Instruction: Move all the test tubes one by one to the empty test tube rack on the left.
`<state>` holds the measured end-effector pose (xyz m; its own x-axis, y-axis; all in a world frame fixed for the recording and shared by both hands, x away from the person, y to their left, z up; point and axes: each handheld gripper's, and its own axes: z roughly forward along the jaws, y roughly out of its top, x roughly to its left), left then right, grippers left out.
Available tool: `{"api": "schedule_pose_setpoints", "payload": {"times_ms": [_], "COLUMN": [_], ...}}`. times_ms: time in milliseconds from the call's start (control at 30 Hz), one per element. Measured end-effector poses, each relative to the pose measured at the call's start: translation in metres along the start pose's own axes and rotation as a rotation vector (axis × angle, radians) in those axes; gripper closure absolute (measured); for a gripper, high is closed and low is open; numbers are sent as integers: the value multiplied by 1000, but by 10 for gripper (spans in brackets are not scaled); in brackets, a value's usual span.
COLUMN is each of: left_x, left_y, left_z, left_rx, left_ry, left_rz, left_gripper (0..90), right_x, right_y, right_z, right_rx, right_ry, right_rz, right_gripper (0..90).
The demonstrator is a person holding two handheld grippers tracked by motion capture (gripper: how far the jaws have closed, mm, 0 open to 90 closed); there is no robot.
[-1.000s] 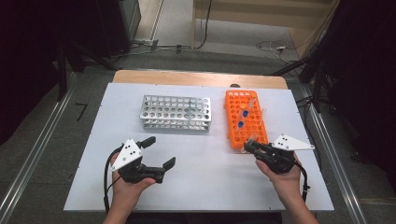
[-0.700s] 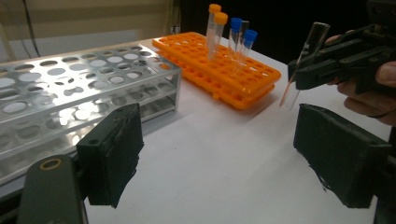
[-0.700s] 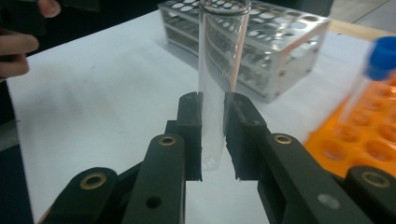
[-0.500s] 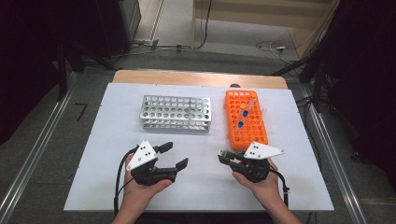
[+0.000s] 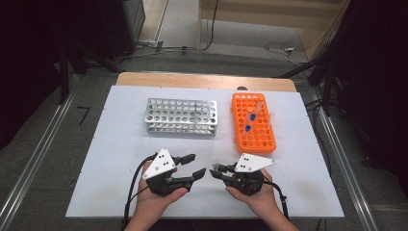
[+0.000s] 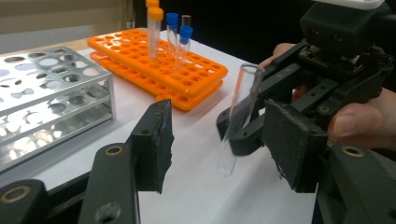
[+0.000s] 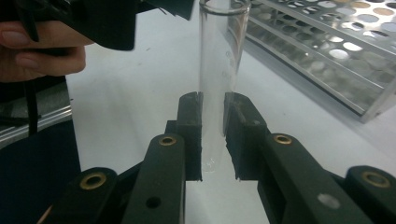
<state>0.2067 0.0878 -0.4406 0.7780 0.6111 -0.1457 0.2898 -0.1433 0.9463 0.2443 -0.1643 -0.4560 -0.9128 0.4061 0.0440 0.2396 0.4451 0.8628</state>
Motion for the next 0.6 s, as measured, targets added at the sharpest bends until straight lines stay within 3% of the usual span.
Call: {"api": "schedule_pose_setpoints", "payload": {"times_ms": [300, 600], "left_x": [-8, -12], "left_y": [1, 1], "left_z": [11, 13], "left_rx": [34, 45], "left_ry": [-41, -49], "left_rz": [17, 42], "left_gripper": [559, 752], "right_x": [12, 18], "right_y": [4, 5], "right_z": [8, 11], "right_rx": [20, 33], "right_ry": [34, 48], "right_rz": [-28, -40], "right_gripper": [742, 742]}}
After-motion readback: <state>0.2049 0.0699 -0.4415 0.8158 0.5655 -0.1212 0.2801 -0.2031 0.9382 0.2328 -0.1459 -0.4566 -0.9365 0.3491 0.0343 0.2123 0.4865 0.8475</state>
